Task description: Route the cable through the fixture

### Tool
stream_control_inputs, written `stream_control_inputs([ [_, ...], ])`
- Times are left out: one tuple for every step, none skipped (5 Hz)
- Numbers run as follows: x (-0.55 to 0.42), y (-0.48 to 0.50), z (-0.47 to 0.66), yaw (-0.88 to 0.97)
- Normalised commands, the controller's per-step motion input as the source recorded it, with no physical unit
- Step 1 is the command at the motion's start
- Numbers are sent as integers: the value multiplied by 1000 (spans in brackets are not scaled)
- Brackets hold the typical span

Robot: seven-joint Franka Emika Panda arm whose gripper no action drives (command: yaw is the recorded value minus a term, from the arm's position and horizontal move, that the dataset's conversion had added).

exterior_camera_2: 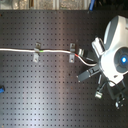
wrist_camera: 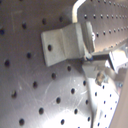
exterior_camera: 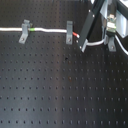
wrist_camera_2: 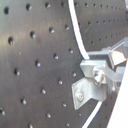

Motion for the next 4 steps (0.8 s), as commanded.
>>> stream_control_inputs([
  [-253, -104, 281, 0],
  [-351, 20, 235, 0],
  [-171, 13, 83, 177],
  [-52, -25, -62, 0],
])
